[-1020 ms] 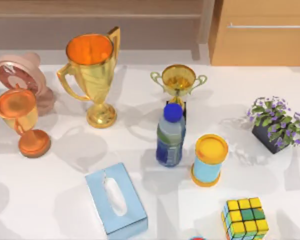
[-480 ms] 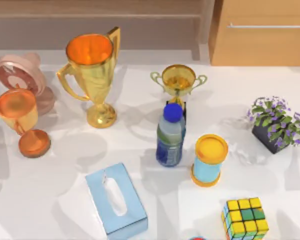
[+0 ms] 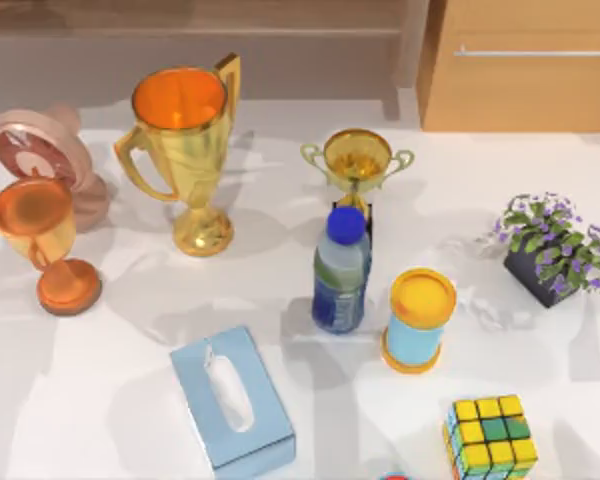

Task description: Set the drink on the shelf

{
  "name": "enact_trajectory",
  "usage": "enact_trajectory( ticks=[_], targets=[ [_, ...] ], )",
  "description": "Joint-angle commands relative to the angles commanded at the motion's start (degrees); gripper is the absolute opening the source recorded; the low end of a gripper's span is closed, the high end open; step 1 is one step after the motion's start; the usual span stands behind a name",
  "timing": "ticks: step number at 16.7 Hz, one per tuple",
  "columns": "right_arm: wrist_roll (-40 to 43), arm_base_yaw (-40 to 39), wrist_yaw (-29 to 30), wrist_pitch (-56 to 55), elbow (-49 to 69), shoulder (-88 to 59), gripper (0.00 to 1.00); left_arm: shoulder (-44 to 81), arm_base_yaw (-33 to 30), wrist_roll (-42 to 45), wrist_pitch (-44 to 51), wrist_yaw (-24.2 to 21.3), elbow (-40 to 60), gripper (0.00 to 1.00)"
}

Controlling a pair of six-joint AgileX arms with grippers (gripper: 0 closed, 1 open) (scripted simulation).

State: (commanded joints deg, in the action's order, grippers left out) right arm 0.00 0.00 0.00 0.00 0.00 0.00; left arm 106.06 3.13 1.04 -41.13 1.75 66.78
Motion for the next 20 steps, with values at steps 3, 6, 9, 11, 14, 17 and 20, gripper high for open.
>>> enact_trajectory(
  ticks=[3, 6, 9, 11, 14, 17, 20],
  targets=[
    [0.00, 0.00, 0.00, 0.00, 0.00, 0.00, 1.00, -1.14, -7.36, -0.86, 9.09, 4.14, 3.41, 0.00],
    [0.00, 0.00, 0.00, 0.00, 0.00, 0.00, 1.00, -2.34, -12.73, -1.47, 15.78, 6.88, 6.12, 0.00],
    [0.00, 0.00, 0.00, 0.00, 0.00, 0.00, 1.00, -3.31, -14.58, -1.65, 18.08, 7.88, 7.45, 0.00],
    [0.00, 0.00, 0.00, 0.00, 0.00, 0.00, 1.00, -3.31, -14.58, -1.65, 18.08, 7.88, 7.45, 0.00],
    [0.00, 0.00, 0.00, 0.00, 0.00, 0.00, 1.00, -2.84, -14.35, -1.52, 17.84, 7.75, 7.44, 0.00],
    [0.00, 0.00, 0.00, 0.00, 0.00, 0.00, 1.00, 0.74, -14.19, -1.57, 16.50, 7.45, 9.53, 0.00],
    [0.00, 0.00, 0.00, 0.00, 0.00, 0.00, 1.00, 3.81, -14.00, -1.58, 15.15, 7.17, 11.50, 0.00]
  ],
)
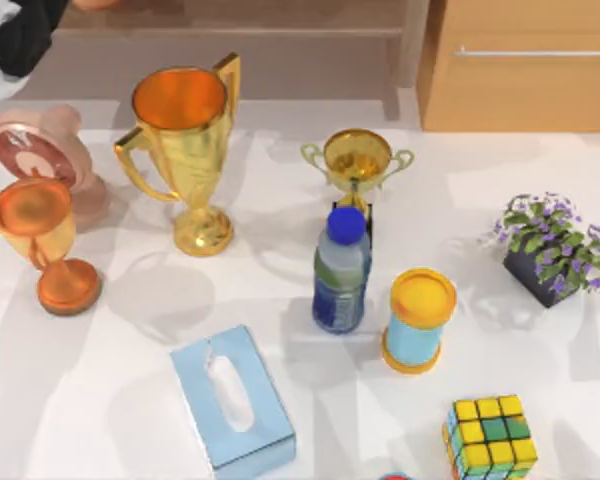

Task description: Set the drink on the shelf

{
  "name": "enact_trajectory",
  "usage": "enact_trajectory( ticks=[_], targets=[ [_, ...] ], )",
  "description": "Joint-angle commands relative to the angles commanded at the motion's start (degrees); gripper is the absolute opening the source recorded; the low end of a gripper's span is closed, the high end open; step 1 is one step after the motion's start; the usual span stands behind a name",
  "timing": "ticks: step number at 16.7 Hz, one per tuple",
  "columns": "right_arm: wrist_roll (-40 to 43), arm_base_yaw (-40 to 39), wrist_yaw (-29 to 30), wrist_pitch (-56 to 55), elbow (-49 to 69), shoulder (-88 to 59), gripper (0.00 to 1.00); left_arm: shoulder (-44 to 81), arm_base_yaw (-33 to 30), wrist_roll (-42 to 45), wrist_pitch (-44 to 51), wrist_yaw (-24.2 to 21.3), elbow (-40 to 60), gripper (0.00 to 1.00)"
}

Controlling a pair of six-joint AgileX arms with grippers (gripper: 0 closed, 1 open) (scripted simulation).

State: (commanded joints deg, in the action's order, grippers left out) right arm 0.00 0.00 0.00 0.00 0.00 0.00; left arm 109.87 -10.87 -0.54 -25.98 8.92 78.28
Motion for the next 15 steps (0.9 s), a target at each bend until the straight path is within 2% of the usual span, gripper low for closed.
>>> enact_trajectory(
  ticks=[6, 15],
  targets=[
    [0.00, 0.00, 0.00, 0.00, 0.00, 0.00, 1.00, 2.84, 0.24, -0.02, -1.22, -0.27, 1.76, 0.00],
    [0.00, 0.00, 0.00, 0.00, 0.00, 0.00, 1.00, 2.84, 0.24, -0.02, -1.22, -0.27, 1.76, 0.68]
  ],
)
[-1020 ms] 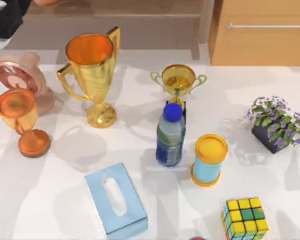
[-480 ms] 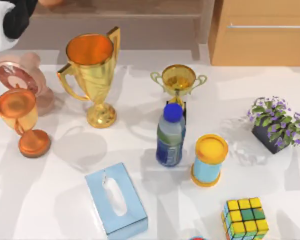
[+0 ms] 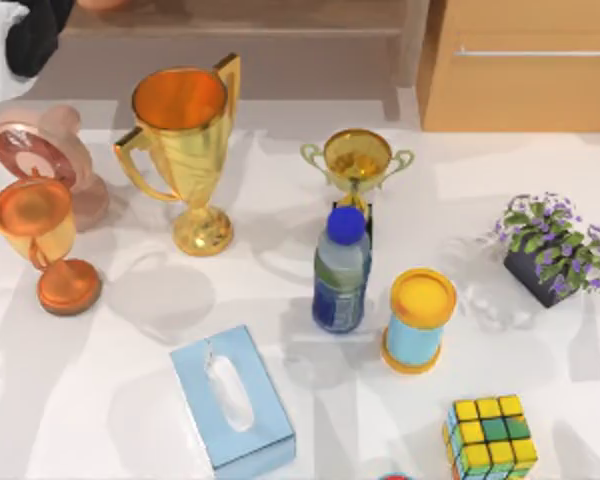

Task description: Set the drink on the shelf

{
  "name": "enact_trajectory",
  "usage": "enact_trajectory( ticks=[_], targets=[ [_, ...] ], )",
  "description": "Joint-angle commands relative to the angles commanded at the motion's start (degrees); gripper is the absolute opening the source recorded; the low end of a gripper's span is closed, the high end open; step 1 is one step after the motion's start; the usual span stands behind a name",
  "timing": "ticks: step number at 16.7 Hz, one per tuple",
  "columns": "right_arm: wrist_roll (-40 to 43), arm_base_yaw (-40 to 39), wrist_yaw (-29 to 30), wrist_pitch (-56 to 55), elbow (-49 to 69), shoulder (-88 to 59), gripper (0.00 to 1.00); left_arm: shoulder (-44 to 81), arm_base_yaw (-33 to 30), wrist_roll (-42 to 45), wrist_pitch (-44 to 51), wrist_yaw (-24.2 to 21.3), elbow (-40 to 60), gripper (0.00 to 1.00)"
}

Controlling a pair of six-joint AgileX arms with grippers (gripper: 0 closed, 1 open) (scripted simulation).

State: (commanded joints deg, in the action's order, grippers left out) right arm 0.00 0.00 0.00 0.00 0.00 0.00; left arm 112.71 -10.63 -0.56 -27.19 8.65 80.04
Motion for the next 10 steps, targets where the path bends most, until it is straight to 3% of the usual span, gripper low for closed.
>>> enact_trajectory(
  ticks=[4, 10],
  targets=[
    [0.00, 0.00, 0.00, 0.00, 0.00, 0.00, 1.00, 0.00, 0.00, 0.00, 0.00, 0.00, 0.00, 0.98],
    [0.00, 0.00, 0.00, 0.00, 0.00, 0.00, 1.00, 0.00, 0.00, 0.00, 0.00, 0.00, 0.00, 1.00]
  ],
)
